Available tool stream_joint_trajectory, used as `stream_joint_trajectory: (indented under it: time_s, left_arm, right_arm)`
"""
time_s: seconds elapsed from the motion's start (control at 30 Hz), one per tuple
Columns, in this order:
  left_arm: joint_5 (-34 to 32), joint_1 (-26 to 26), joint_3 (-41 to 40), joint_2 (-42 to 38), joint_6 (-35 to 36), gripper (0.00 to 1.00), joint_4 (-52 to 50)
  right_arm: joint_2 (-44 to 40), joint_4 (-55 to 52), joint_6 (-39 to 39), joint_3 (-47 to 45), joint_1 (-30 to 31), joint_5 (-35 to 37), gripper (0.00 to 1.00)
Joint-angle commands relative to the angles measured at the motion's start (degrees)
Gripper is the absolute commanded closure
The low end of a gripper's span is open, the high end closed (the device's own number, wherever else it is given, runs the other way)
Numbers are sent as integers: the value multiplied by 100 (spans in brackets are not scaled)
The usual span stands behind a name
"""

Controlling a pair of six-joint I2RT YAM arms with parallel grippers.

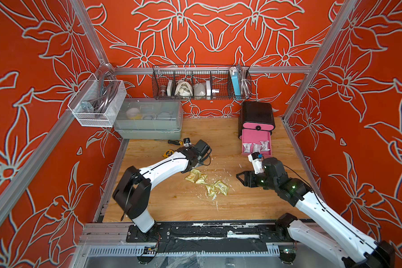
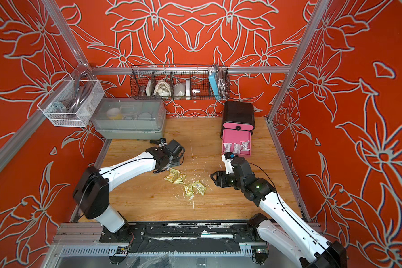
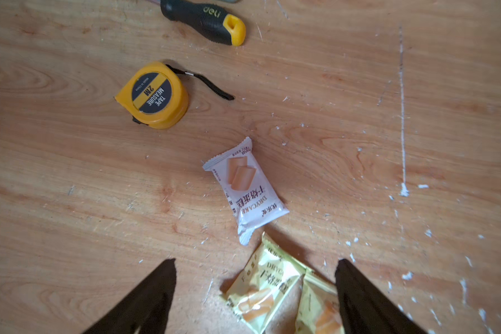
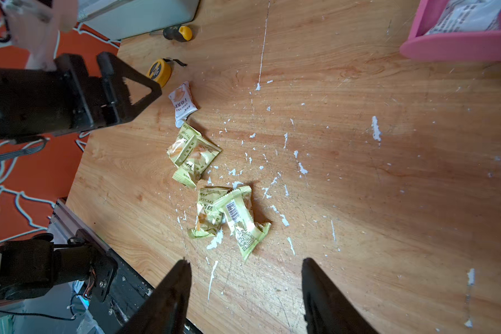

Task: Place the cookies into the drawer by color
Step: Pick up the cookie at the center of the board.

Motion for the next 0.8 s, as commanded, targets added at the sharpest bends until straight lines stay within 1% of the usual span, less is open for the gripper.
stream_joint_trajectory:
  time_s: [0.0, 0.13, 0.3, 0.37, 0.5, 0.6, 0.77]
  left_arm:
    - [-131, 28, 532, 581, -251, 13, -752]
    - [-344, 28, 1035, 1264, -351, 14, -1162]
    - [-625, 26, 1090, 1495, -589, 16, -1258]
    - [-687, 56, 1127, 1577, -629, 15, -1287]
    - [-583, 139, 1235, 1807, -568, 14, -1242]
    - [-484, 172, 1178, 1902, -442, 13, -972]
    - [-362, 244, 1096, 2018, -468, 12, -715]
  right_arm:
    - [-114, -84, -269, -115, 34, -91, 30]
    - [-268, -97, -487, -221, 34, -217, 21]
    - [-345, -316, -850, -186, 35, -371, 14]
    - [-358, -395, -926, -165, 35, -417, 12]
    - [-336, -471, -1004, -155, 35, -550, 12]
    - [-335, -532, -1043, -137, 34, -662, 11]
    - [-354, -677, -1129, -77, 37, -752, 11]
